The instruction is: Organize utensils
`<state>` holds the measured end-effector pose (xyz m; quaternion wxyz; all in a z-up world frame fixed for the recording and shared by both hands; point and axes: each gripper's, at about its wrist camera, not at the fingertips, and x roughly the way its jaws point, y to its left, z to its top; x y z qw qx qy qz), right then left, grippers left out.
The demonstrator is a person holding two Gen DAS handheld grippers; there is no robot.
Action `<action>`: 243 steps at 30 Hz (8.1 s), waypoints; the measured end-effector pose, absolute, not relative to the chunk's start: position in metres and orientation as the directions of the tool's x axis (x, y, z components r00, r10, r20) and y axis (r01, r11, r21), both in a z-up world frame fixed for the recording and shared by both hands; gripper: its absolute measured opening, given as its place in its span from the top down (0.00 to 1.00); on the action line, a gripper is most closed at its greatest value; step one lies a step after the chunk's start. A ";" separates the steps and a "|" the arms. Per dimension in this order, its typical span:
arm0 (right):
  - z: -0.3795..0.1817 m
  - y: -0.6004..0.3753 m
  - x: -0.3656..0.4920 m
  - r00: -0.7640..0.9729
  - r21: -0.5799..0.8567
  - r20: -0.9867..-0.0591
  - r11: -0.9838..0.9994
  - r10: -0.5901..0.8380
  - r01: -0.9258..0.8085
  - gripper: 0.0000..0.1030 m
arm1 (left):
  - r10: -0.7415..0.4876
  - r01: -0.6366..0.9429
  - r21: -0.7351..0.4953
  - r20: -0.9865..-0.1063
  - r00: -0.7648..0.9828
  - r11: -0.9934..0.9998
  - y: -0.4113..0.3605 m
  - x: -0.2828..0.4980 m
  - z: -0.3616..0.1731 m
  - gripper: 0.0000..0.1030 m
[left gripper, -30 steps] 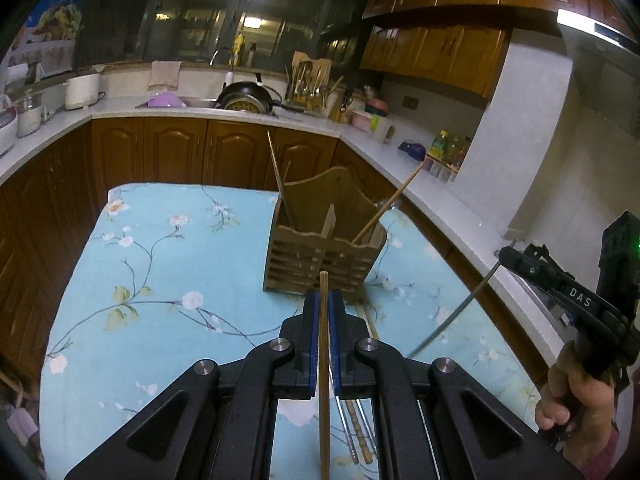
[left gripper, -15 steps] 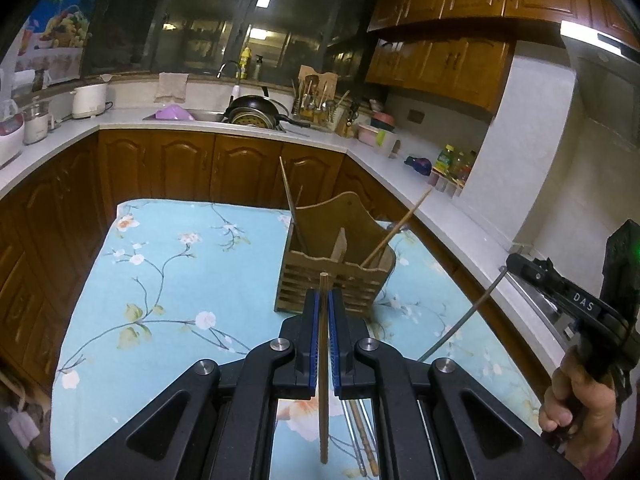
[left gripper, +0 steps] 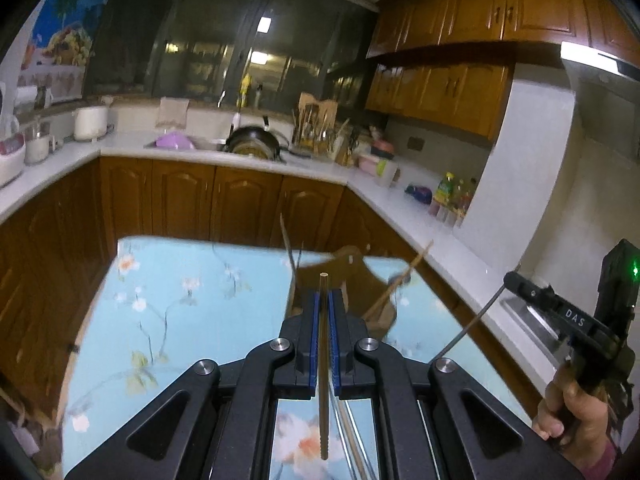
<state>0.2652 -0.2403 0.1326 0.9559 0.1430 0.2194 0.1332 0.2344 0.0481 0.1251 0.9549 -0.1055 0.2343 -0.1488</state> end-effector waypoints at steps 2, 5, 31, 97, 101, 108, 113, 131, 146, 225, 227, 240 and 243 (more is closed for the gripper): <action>0.143 -0.241 0.274 0.881 0.332 -0.355 0.923 0.314 -0.195 0.96 | -0.329 0.237 -0.265 -0.395 0.858 0.935 0.048 0.244 0.134 0.97; 0.156 -0.243 0.288 0.898 0.326 -0.319 0.925 0.302 -0.195 0.96 | -0.324 0.240 -0.262 -0.349 0.879 0.935 0.047 0.263 0.150 0.97; 0.088 -0.229 0.361 0.876 0.334 -0.404 0.934 0.263 -0.126 0.96 | -0.218 0.092 -0.327 -0.374 0.902 0.941 0.007 0.392 0.057 0.97; -0.028 -0.251 0.195 0.758 0.318 -0.619 0.948 0.204 0.005 0.06 | -0.195 -0.005 -0.284 -0.669 0.717 0.959 0.035 0.206 -0.012 0.22; -0.030 -0.250 0.194 0.754 0.316 -0.624 0.949 0.205 0.004 0.06 | -0.202 0.002 -0.284 -0.677 0.708 0.959 0.030 0.204 -0.012 0.22; -0.032 -0.249 0.200 0.750 0.316 -0.623 0.949 0.221 -0.018 0.06 | -0.216 0.036 -0.263 -0.701 0.680 0.964 0.015 0.220 -0.016 0.23; -0.033 -0.248 0.212 0.732 0.319 -0.636 0.947 0.244 -0.040 0.18 | -0.230 0.063 -0.248 -0.731 0.643 0.967 0.002 0.238 -0.020 0.24; -0.050 -0.249 0.288 0.649 0.324 -0.706 0.944 0.285 -0.062 0.46 | -0.225 0.163 -0.163 -0.817 0.530 0.973 -0.051 0.330 -0.037 0.44; -0.056 -0.261 0.305 0.635 0.337 -0.717 0.941 0.285 -0.042 0.51 | -0.222 0.225 -0.118 -0.825 0.520 0.967 -0.082 0.360 -0.054 0.64; 0.100 -0.244 0.229 0.823 0.334 -0.448 0.920 0.348 -0.207 0.95 | -0.364 0.248 -0.279 -0.523 0.771 0.928 0.036 0.214 0.093 0.97; 0.102 -0.245 0.231 0.829 0.334 -0.440 0.920 0.344 -0.204 0.95 | -0.364 0.251 -0.278 -0.515 0.776 0.927 0.037 0.217 0.095 0.97; 0.140 -0.242 0.271 0.891 0.327 -0.332 0.924 0.311 -0.201 0.95 | -0.334 0.260 -0.228 -0.400 0.854 0.938 0.040 0.253 0.141 0.97; 0.151 -0.242 0.284 0.908 0.336 -0.287 0.919 0.306 -0.204 0.95 | -0.330 0.260 -0.229 -0.366 0.870 0.938 0.039 0.270 0.153 0.97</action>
